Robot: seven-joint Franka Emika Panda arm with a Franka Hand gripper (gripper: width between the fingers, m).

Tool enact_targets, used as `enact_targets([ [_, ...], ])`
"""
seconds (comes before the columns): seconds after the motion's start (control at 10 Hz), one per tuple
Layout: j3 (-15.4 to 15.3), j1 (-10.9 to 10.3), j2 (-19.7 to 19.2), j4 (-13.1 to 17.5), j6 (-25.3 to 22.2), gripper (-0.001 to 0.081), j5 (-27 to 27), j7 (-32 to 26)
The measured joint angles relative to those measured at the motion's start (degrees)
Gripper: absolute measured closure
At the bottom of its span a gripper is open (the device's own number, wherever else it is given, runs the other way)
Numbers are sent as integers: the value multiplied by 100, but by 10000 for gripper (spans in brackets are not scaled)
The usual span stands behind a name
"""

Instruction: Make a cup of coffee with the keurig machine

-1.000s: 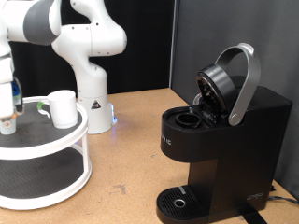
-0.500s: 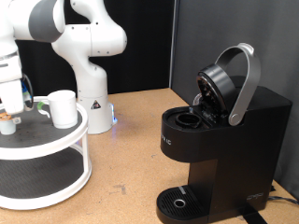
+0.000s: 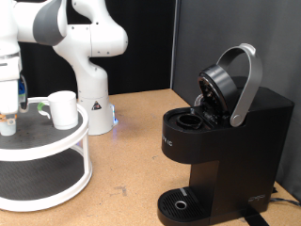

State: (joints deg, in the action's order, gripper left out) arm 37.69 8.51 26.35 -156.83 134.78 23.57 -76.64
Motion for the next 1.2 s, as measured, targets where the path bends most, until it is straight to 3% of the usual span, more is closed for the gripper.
enact_targets([
  [0.2, -39, 6, -8, -7, 219, 3, 110, 251],
  [1.2, -40, 87, -192, -26, 487, 3, 385, 367],
])
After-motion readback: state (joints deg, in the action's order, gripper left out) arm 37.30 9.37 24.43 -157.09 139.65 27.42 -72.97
